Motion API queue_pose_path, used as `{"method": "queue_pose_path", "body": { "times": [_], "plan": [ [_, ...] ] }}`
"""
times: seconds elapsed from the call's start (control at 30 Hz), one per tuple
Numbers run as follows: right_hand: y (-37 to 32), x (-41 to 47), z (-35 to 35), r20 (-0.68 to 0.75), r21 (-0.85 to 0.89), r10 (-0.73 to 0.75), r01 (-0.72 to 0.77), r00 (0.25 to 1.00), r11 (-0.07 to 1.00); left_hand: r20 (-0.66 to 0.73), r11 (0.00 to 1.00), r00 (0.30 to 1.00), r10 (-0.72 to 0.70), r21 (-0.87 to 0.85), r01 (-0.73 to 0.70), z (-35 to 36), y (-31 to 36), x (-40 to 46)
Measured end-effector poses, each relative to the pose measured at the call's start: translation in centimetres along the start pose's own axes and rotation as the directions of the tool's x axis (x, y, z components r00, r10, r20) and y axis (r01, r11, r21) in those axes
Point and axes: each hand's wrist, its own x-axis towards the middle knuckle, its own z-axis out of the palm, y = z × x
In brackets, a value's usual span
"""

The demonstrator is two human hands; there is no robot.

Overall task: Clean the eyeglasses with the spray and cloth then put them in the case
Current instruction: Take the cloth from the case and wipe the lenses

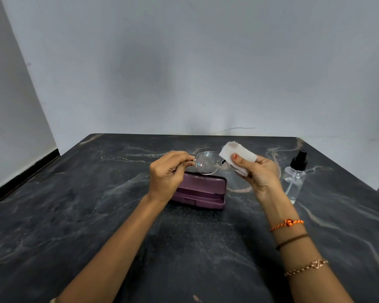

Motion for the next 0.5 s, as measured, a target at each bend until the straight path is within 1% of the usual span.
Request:
{"method": "queue_pose_path", "body": {
  "times": [0.07, 0.13, 0.2, 0.27, 0.37, 0.5],
  "plan": [
    [-0.1, -0.1, 0.1, -0.025, 0.052, 0.014, -0.012, 1.000, 0.999, -0.003, 1.000, 1.000, 0.004, 0.002, -0.004, 0.0, 0.1, 0.0],
    [0.0, -0.2, 0.2, -0.041, 0.194, 0.068, -0.059, 0.997, 0.979, -0.004, 1.000, 1.000, 0.001, -0.004, -0.001, 0.0, 0.1, 0.0],
    [0.2, -0.2, 0.3, -0.043, 0.372, 0.133, -0.107, 0.990, 0.922, 0.006, 1.000, 1.000, 0.002, -0.015, -0.002, 0.1, 0.3, -0.1],
    [0.4, -0.3, 0.6, -0.021, 0.490, 0.174, -0.142, 0.984, 0.860, 0.033, 0.999, 0.999, 0.020, -0.026, -0.019, 0.1, 0.4, -0.3],
    [0.7, -0.4, 0.9, 0.004, 0.545, 0.171, -0.146, 0.985, 0.826, 0.071, 0.999, 0.997, 0.026, -0.050, -0.022, 0.3, 0.4, -0.4],
    [0.8, -0.4, 1.4, 0.030, 0.537, 0.107, -0.106, 0.994, 0.837, 0.073, 0.999, 0.997, 0.022, -0.046, -0.018, 0.6, 0.5, -0.5]
  ]
}}
